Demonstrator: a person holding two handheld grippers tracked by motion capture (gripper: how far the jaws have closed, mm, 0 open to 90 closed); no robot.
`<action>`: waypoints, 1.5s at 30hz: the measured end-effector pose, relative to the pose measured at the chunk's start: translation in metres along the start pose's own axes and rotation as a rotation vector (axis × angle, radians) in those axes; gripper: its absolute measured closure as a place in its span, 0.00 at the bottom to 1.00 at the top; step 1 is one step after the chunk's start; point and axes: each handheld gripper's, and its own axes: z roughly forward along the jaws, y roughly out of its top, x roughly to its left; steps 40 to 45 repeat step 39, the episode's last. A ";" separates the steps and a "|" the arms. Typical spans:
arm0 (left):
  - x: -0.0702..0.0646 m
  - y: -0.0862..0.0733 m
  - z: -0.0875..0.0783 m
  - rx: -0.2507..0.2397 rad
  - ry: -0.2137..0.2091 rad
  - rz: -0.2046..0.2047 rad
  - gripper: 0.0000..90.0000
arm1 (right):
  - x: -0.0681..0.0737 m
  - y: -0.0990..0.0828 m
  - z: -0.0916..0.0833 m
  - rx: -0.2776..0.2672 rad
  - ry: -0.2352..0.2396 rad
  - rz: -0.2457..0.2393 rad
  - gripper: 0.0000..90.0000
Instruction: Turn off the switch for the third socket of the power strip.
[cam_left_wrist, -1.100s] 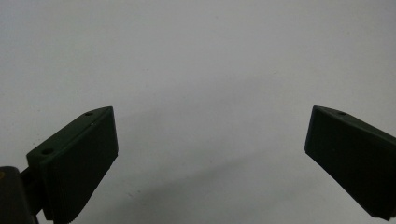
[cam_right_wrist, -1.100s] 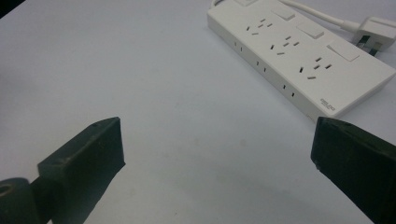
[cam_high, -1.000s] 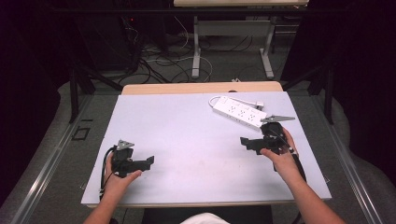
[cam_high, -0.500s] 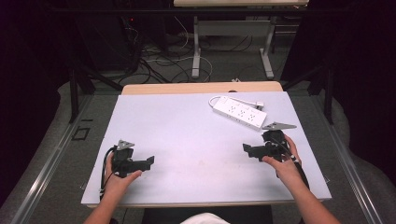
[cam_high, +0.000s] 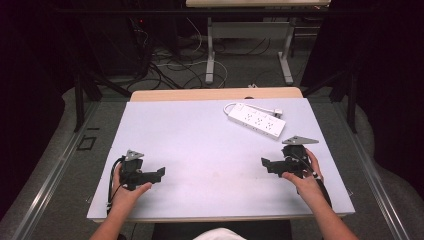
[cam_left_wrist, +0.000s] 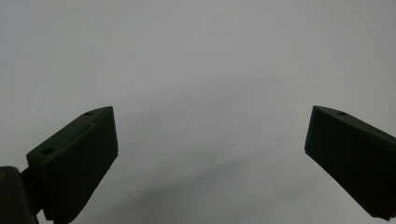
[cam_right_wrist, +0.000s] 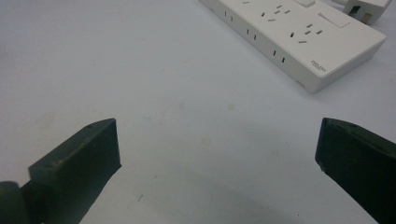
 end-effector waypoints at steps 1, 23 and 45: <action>0.000 0.000 0.000 -0.004 0.000 -0.003 0.03 | -0.001 -0.001 0.000 -0.004 0.003 0.003 0.00; 0.000 0.001 0.001 -0.003 -0.003 0.001 0.03 | -0.014 -0.018 0.008 0.030 -0.041 0.004 0.00; 0.000 0.001 0.001 0.002 -0.005 -0.001 0.03 | -0.017 -0.019 0.012 0.028 -0.043 0.010 0.00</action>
